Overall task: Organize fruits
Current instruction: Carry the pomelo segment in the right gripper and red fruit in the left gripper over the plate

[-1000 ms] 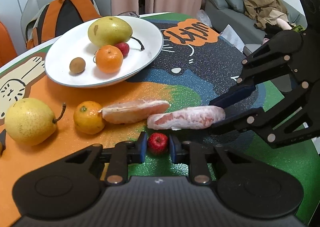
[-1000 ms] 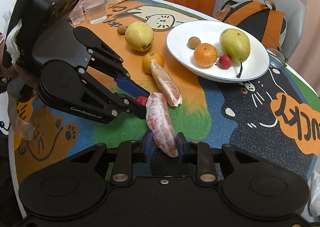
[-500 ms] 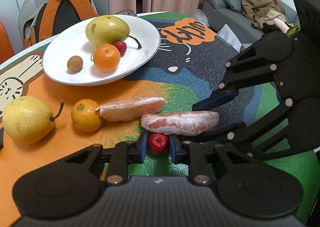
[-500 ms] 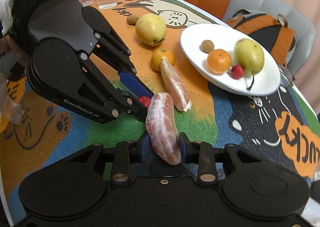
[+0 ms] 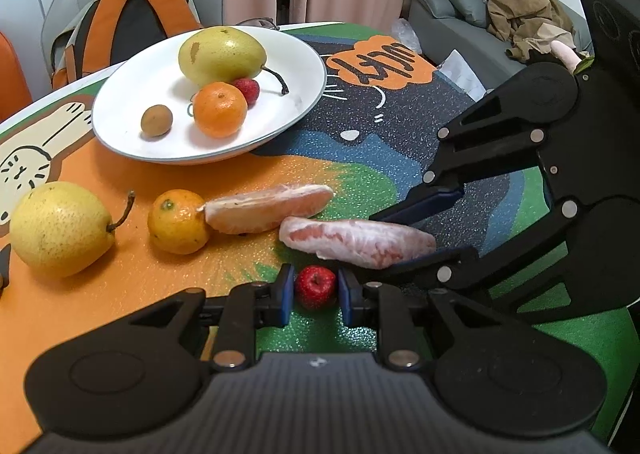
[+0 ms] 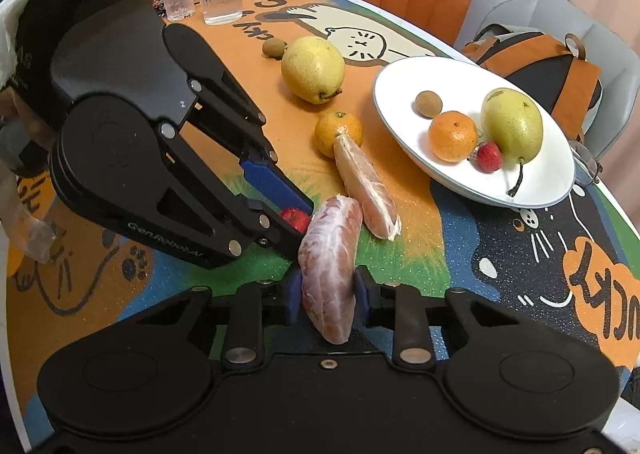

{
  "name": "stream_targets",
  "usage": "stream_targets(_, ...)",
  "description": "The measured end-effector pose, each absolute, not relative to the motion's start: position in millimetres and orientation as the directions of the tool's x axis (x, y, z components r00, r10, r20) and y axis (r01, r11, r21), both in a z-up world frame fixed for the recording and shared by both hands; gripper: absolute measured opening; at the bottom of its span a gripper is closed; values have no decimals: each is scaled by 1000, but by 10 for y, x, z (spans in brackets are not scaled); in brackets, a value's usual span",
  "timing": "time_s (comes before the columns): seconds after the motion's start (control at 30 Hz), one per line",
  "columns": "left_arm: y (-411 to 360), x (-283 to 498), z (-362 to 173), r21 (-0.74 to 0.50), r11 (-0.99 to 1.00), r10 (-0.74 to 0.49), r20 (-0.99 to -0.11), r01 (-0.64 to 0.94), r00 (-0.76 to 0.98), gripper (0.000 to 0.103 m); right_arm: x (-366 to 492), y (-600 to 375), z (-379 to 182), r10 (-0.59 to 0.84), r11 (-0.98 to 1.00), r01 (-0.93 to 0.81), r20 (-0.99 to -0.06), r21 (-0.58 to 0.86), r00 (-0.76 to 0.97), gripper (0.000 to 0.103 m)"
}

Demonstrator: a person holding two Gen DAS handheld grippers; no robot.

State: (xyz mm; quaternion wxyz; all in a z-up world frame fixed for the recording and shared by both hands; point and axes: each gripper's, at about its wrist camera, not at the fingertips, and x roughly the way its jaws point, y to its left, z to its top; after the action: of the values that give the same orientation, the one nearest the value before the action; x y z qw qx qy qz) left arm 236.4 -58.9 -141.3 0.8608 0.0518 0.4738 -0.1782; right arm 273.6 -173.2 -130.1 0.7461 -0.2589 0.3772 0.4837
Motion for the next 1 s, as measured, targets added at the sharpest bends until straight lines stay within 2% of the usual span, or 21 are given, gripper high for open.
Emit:
stream_targets(0.43, -576, 2367, -1263, -80, 929, -260, -835, 361, 485, 22, 2895, -1830, -1075, 568, 433, -896, -802, 103, 182, 23)
stream_targets(1.0, -647, 2588, -885, -45, 920, -253, -825, 388, 506, 22, 3209, -1952, -633, 613, 434, -891, -769, 135, 182, 23)
